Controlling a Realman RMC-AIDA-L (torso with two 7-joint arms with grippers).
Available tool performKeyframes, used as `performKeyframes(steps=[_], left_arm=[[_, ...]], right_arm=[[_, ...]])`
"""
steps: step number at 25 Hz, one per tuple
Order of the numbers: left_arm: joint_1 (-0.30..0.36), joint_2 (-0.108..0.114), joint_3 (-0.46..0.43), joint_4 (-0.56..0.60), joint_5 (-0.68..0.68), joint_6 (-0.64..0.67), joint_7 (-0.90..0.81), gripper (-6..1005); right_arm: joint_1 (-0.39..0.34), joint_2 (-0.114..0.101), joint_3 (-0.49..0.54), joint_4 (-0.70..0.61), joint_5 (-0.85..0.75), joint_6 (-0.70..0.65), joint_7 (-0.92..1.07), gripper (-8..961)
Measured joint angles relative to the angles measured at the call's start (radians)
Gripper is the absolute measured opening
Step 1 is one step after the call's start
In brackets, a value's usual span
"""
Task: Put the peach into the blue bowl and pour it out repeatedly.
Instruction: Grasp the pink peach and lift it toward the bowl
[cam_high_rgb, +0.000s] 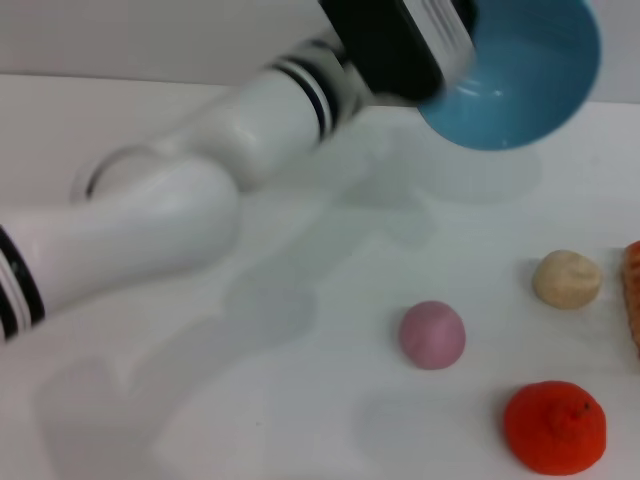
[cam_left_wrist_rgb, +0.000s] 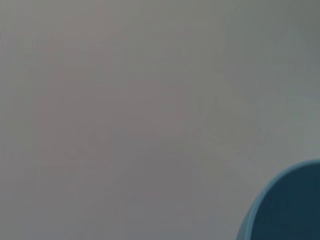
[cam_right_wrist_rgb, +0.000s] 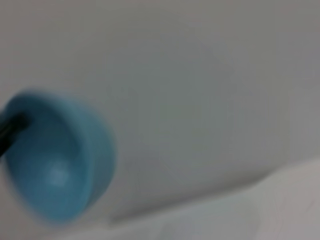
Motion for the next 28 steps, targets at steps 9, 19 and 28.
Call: performKeyframes(steps=[9,19,28], left_arm=[[-0.123,0.005,-0.229,-0.195,-0.262,0.322,-0.275,0],[-0.098,0.002,-0.215,-0.199,-0.284,0.361,-0.32,0],[-0.097,0.002,-0.189,-0.202,-0.288,0.335,-0.321,0]], right_arm=[[0.169,0.012,-0.02,-0.145,-0.438,-0.133,0.375,791],[0.421,0.018,-0.14,0.058,-0.665,0.025,0.461,791],[0.501,0.027,-0.196,0.223,-0.655,0.168,0.42,790]])
